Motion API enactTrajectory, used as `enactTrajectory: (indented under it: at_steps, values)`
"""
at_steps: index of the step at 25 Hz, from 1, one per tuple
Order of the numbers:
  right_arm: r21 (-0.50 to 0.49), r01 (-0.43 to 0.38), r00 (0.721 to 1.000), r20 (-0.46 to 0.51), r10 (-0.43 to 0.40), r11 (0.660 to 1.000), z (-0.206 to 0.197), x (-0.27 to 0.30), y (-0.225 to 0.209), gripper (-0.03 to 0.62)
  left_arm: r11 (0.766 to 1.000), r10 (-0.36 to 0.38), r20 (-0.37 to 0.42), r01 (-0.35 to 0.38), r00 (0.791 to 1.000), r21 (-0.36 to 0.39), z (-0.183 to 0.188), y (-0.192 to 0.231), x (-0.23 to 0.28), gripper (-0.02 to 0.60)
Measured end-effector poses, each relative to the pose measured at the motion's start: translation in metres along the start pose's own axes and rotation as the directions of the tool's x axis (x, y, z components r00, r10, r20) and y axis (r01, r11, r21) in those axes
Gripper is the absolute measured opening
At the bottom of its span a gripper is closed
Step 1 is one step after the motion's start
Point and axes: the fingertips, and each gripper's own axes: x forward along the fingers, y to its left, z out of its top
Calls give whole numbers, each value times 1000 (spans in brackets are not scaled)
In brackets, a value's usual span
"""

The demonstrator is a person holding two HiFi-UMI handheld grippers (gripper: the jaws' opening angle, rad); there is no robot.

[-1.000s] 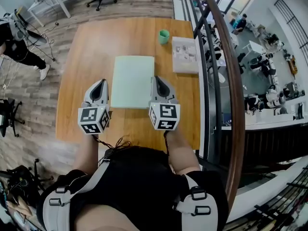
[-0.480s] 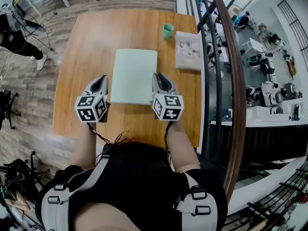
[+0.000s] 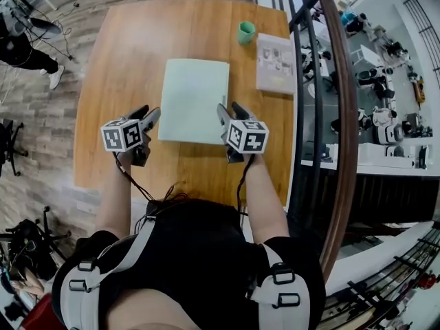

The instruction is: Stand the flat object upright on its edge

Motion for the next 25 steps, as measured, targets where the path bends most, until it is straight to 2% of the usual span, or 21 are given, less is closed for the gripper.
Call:
enactTrajectory:
  at_steps: [2, 6, 10, 14, 21, 25]
  values:
    - [54, -29, 998, -49, 31, 998, -13, 13, -8, 204, 998, -33, -55, 30, 998, -52, -12, 13, 15, 209]
    - [143, -58, 988, -133, 78, 988, -36, 38, -25, 245, 989, -89, -144, 70, 986, -132, -31, 34, 44, 224]
    - [212, -72, 973, -201, 115, 975, -55, 61, -38, 268, 977, -122, -197, 83, 973, -196, -40, 51, 67, 230]
    - [274, -94, 959, -234, 161, 957, -65, 76, -39, 272, 961, -187, -237, 128, 953, -245, -44, 55, 83, 233]
    - [388, -164, 930, -247, 273, 907, -69, 82, -35, 275, 942, -277, -272, 204, 922, -267, -44, 47, 98, 232]
    - [382, -174, 928, -246, 281, 908, -69, 79, -32, 273, 947, -275, -266, 213, 924, -240, -45, 44, 94, 226]
